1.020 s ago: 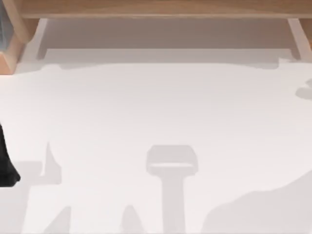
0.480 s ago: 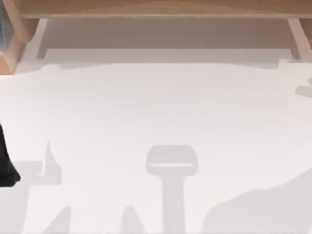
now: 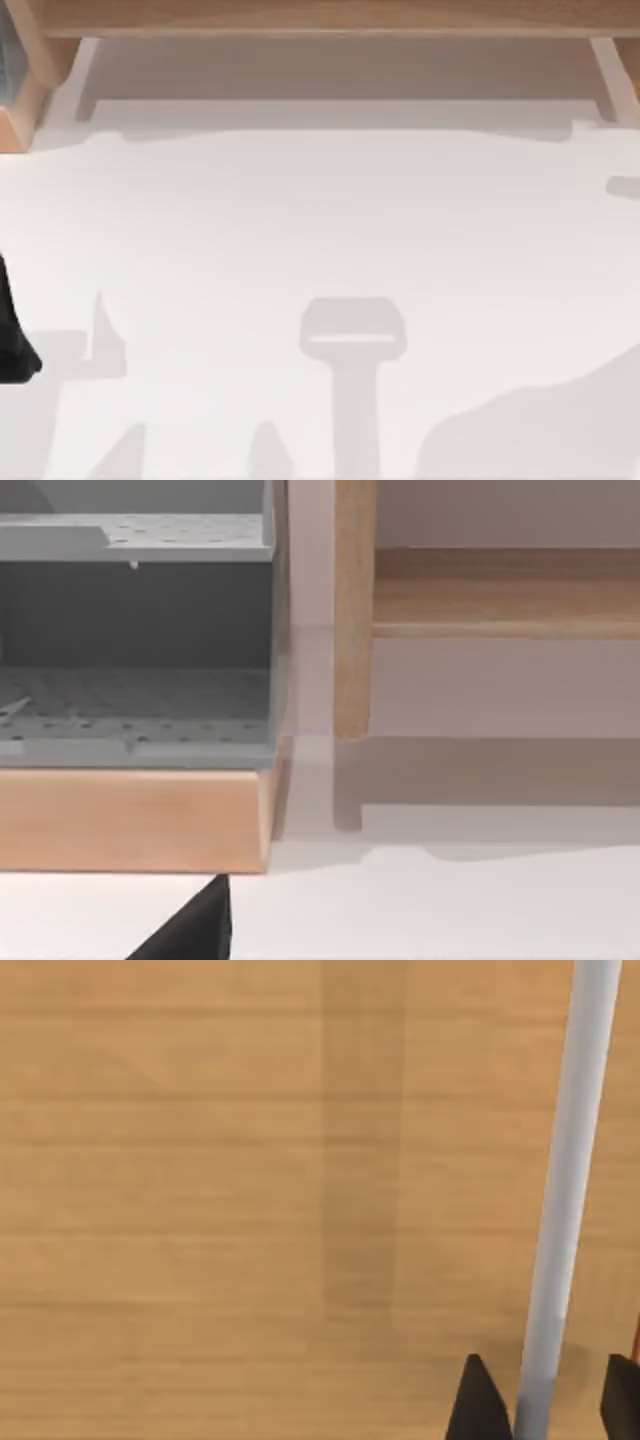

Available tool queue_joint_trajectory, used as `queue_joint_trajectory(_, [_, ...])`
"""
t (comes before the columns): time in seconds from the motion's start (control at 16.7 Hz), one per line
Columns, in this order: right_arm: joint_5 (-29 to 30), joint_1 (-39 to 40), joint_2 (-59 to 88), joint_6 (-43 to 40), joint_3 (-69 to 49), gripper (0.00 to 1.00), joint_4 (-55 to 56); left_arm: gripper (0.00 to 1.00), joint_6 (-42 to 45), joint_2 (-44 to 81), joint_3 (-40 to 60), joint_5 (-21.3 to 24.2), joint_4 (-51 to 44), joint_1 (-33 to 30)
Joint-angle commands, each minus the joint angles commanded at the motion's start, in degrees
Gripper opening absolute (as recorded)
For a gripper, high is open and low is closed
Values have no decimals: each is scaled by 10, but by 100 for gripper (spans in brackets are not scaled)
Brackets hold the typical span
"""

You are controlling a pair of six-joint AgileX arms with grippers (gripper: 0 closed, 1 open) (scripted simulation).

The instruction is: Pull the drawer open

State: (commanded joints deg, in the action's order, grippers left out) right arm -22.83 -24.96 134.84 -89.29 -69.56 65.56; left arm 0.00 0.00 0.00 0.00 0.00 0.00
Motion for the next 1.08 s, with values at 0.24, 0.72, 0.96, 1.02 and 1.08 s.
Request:
queue_joint_trajectory(0.24, [0, 0, 0, 0, 0, 0, 0, 100, 0, 0, 0, 0, 0, 0])
queue_joint_trajectory(0.72, [-2, -5, -5, 2, 10, 0, 6, 100, 0, 0, 0, 0, 0, 0])
queue_joint_trajectory(0.96, [-20, -22, -38, 4, 89, 0, 45, 100, 0, 0, 0, 0, 0, 0])
queue_joint_trajectory(1.02, [-26, -27, -47, 4, 112, 0, 58, 100, 0, 0, 0, 0, 0, 0])
queue_joint_trajectory(1.08, [-31, -32, -57, 3, 133, 0, 70, 100, 0, 0, 0, 0, 0, 0])
